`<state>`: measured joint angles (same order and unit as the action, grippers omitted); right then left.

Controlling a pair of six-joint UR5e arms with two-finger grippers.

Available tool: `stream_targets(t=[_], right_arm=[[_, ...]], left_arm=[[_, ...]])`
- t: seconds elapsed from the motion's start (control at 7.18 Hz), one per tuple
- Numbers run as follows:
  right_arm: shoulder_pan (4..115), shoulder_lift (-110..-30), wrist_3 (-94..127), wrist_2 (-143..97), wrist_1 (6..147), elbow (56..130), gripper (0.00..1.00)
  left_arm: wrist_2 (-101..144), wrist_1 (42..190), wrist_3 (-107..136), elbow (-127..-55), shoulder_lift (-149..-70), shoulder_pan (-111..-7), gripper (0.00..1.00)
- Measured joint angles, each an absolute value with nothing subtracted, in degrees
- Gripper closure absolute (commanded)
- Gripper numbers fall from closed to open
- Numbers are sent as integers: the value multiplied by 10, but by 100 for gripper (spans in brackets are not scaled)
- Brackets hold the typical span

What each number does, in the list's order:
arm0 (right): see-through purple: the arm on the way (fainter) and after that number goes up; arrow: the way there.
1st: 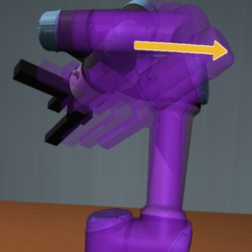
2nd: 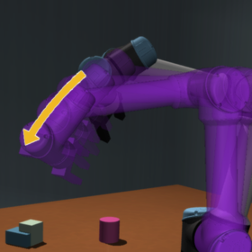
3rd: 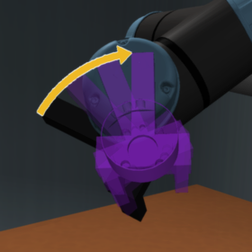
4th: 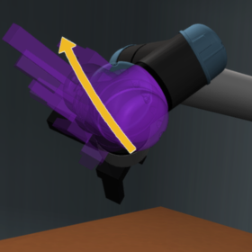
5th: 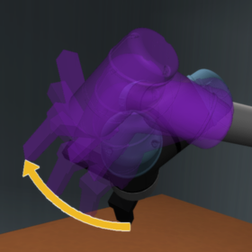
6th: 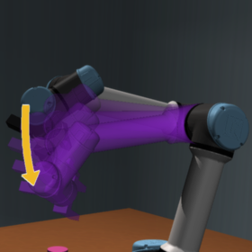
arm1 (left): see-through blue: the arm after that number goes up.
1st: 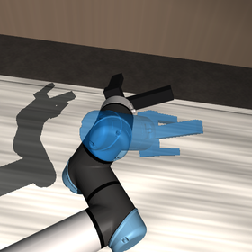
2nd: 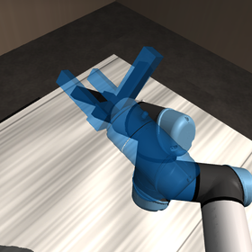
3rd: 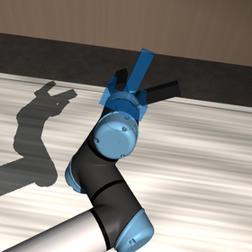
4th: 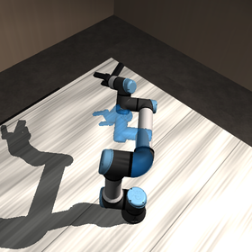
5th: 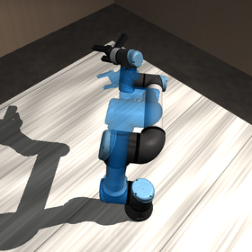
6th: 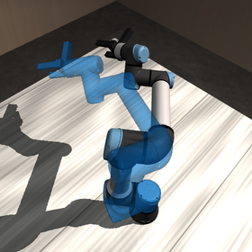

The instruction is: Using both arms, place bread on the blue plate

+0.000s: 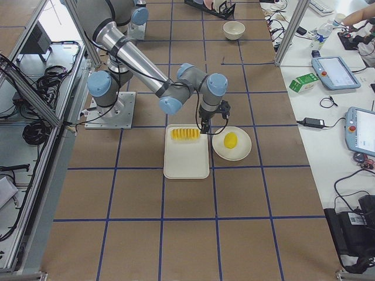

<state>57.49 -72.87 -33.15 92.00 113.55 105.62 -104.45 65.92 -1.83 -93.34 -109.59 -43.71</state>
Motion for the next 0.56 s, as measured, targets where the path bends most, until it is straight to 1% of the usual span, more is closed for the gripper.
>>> stream_targets(t=[0.14,0.56], right_arm=[[575,-722,-329,922,1134,1060,0],[574,-717,-329,932,1136,1091,0]], left_arm=[[-1062,699,-43,-920,-1082,-437,100],[-1094,928,-122,-880,-1039,-449,100]])
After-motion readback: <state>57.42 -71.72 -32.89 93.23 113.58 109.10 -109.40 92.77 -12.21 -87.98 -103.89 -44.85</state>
